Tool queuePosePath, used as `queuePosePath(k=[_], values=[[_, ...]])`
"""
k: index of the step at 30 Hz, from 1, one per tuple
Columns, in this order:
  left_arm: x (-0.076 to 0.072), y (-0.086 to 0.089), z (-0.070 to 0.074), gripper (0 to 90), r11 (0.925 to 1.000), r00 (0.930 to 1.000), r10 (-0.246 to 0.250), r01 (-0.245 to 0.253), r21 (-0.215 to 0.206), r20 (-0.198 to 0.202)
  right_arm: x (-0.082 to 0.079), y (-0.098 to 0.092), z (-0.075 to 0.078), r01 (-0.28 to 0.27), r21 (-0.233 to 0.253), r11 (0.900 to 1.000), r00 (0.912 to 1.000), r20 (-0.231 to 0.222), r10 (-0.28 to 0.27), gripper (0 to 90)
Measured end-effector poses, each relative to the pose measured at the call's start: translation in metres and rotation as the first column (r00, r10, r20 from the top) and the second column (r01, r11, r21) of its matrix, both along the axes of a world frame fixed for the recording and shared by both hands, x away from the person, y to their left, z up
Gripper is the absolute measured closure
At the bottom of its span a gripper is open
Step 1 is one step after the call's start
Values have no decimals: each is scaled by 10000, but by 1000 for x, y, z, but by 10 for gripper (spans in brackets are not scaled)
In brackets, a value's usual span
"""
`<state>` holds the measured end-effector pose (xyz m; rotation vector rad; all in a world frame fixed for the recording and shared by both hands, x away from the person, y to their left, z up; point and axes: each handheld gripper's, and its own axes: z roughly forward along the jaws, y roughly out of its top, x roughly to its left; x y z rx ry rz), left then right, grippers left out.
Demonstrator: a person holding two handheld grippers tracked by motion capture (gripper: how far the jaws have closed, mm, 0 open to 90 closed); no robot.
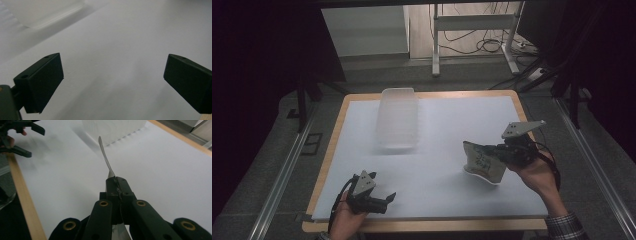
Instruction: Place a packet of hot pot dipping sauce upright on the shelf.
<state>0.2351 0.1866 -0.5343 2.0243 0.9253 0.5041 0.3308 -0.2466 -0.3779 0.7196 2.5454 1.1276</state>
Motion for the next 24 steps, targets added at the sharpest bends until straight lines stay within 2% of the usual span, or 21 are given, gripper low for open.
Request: queuePosePath(k=[4,11,18,24], values=[[0,0,0,28,10000,10000,16,-16,-52,-13,7,0,7,131,59,9999,9998,131,-131,893],[0,0,0,28,10000,10000,-6,6,2,-22,19,6,12,69,467,9989,10000,49,-72,893],[0,0,-1,28,10000,10000,-4,4,-15,-41,34,20,17,-39,410,9992,9999,167,32,893],[0,0,-1,27,10000,10000,-1,1,-48,-55,46,34,23,-209,546,9983,9996,199,198,893]])
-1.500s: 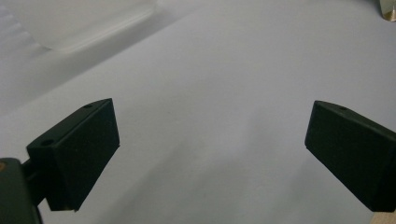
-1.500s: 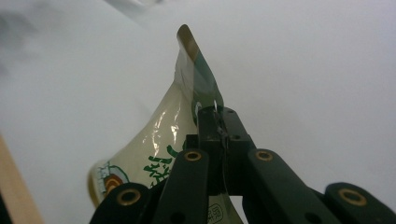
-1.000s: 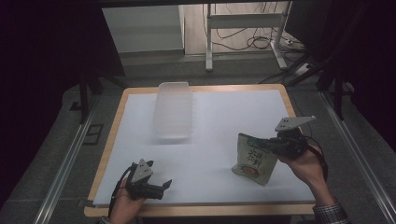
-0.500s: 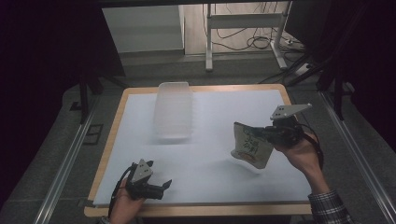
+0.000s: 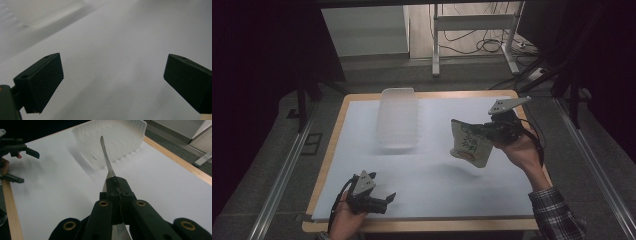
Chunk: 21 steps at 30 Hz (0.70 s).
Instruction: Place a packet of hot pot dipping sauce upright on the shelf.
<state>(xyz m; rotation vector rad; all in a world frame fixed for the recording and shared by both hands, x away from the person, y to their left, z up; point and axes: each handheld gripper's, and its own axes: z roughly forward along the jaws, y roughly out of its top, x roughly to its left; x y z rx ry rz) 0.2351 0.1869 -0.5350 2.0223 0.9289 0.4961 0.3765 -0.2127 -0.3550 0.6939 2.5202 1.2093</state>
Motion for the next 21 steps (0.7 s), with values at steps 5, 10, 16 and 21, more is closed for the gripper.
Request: queuePosePath(k=[5,10,16,21], values=[[0,0,1,29,10000,10000,-51,52,2,-83,8,12,3,-131,64,9999,9999,-9,131,893],[0,1,2,34,10000,9996,23,-26,-92,-269,16,24,3,-165,17,9999,9999,52,165,893],[-1,5,4,29,9955,9998,-104,89,-944,-150,25,36,3,-262,73,9996,9996,73,262,893],[-2,6,5,9,9932,9998,-88,110,-1157,196,31,46,5,-336,102,9994,9994,66,335,893]])
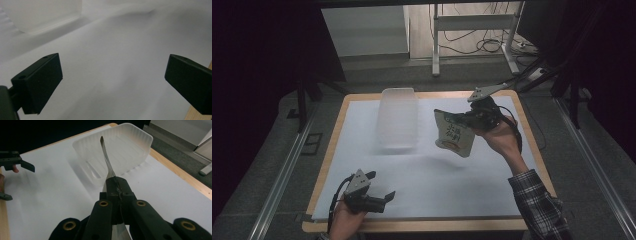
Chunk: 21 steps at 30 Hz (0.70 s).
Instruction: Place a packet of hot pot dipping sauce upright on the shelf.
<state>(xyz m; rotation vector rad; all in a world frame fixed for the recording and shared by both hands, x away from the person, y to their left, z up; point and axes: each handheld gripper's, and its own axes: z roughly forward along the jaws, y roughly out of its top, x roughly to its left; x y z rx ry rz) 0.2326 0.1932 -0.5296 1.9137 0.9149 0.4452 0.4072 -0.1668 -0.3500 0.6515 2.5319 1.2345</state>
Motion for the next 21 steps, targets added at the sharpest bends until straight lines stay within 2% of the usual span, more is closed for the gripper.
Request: queuePosePath(k=[5,7,9,13,18,21], values=[[-1,0,1,8,9999,9998,65,-67,119,183,6,13,1,-138,-46,9999,9999,43,138,893],[-1,0,3,10,9995,9999,138,-136,274,-70,7,16,1,-155,-84,9998,9999,61,155,893],[-2,-1,2,11,9987,9999,128,-127,501,-11,9,21,1,-199,-126,9997,9998,76,200,893],[-1,-1,3,16,9992,9994,111,-99,384,-317,12,29,2,-289,-51,9996,9995,98,290,893],[-2,-2,6,30,9965,9986,192,-151,823,-495,17,38,4,-382,90,9992,9992,108,382,893],[-2,-4,8,36,9956,9977,217,-157,919,-643,20,44,5,-387,131,9992,9992,99,386,893]])
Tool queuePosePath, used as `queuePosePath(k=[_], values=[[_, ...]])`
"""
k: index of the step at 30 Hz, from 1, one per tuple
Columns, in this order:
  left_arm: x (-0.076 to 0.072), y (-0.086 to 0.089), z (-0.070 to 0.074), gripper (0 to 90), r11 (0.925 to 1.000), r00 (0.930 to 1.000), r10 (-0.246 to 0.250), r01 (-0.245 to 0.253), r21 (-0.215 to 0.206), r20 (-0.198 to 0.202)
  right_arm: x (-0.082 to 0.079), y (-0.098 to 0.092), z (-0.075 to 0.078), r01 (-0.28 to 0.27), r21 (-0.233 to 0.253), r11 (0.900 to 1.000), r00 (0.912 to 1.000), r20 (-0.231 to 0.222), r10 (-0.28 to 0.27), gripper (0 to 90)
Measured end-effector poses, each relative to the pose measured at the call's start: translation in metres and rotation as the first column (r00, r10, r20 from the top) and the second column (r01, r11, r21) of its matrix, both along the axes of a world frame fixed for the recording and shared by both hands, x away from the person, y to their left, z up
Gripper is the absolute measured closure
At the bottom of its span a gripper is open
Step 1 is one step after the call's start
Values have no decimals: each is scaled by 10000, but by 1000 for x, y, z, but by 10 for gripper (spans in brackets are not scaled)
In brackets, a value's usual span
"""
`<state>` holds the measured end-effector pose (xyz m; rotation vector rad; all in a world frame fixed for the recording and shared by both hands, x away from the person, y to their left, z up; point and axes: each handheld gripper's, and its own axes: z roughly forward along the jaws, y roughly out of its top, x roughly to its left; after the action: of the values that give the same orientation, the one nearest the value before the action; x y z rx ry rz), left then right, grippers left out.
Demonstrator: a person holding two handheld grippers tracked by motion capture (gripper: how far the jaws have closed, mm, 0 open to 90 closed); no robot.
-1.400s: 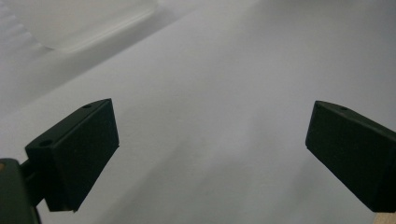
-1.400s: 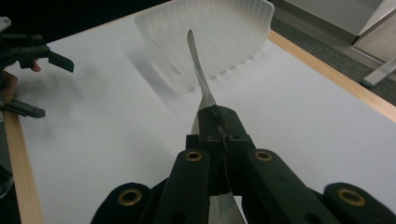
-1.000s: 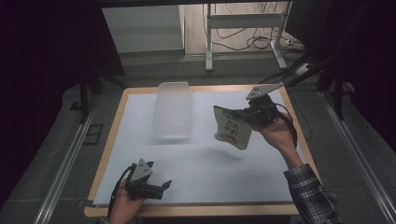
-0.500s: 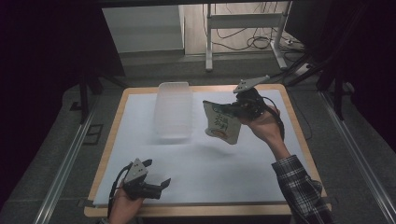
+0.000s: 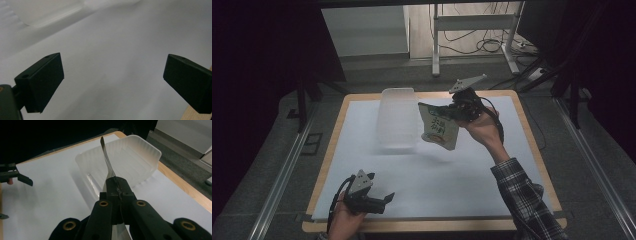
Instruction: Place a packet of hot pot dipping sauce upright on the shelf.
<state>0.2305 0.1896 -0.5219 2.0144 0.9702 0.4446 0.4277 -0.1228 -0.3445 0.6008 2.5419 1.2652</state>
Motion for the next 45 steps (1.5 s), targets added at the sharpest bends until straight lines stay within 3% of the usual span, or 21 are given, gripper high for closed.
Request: queuePosePath(k=[12,18,31,36,45], values=[[2,2,9,48,9998,9977,60,-46,197,-675,13,22,3,-167,15,9999,9998,136,167,893],[0,1,11,51,9994,9988,149,-133,331,-459,20,39,5,-339,-56,9994,9993,173,340,893],[0,0,10,61,9982,9982,308,-280,532,-524,33,85,4,-878,-229,9959,9960,126,881,893],[0,-2,9,67,9957,9981,338,-292,882,-518,36,103,3,-1090,-289,9936,9939,140,1095,893],[0,1,8,55,9959,9989,374,-350,833,-273,39,131,-4,-1429,-282,9893,9897,36,1431,893]])
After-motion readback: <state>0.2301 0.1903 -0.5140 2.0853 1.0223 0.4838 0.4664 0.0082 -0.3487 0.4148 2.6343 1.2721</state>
